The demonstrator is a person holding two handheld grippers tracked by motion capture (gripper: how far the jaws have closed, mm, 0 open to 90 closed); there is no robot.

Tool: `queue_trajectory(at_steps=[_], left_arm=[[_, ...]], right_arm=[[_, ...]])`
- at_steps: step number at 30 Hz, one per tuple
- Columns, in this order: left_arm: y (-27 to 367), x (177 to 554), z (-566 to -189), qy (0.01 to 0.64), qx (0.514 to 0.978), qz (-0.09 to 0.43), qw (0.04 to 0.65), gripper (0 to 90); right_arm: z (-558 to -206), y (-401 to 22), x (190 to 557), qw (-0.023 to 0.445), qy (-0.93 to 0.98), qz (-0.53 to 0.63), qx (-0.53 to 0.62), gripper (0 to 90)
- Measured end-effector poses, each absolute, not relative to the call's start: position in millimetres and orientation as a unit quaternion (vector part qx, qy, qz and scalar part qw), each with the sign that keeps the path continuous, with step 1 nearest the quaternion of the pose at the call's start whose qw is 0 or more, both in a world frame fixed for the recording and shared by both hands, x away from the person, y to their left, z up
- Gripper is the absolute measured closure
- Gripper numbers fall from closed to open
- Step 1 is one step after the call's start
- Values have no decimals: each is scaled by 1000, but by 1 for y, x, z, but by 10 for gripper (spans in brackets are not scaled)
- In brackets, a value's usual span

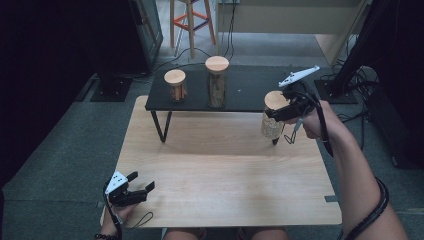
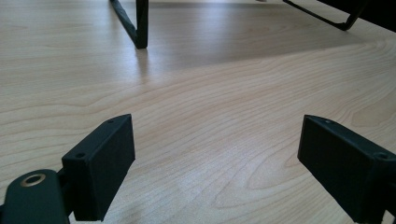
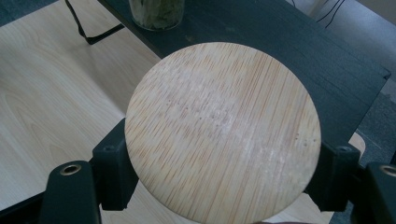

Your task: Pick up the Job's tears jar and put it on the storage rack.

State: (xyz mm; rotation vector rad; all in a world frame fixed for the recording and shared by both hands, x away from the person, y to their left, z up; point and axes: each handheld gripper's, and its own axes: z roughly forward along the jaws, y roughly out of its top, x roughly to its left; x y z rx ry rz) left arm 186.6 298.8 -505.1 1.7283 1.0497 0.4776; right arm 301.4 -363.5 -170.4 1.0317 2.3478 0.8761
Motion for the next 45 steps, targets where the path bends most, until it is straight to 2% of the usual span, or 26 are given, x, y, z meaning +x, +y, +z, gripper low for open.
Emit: queue_trajectory(at_steps=[33,45], left_arm=[[300,187,-504,438,717,194,506,112],[299,188,-504,438,717,193,506,112]], right_arm=[[-123,-347,328,221,846,325,360,251],[-125,-346,354,208,845,319,375,251]])
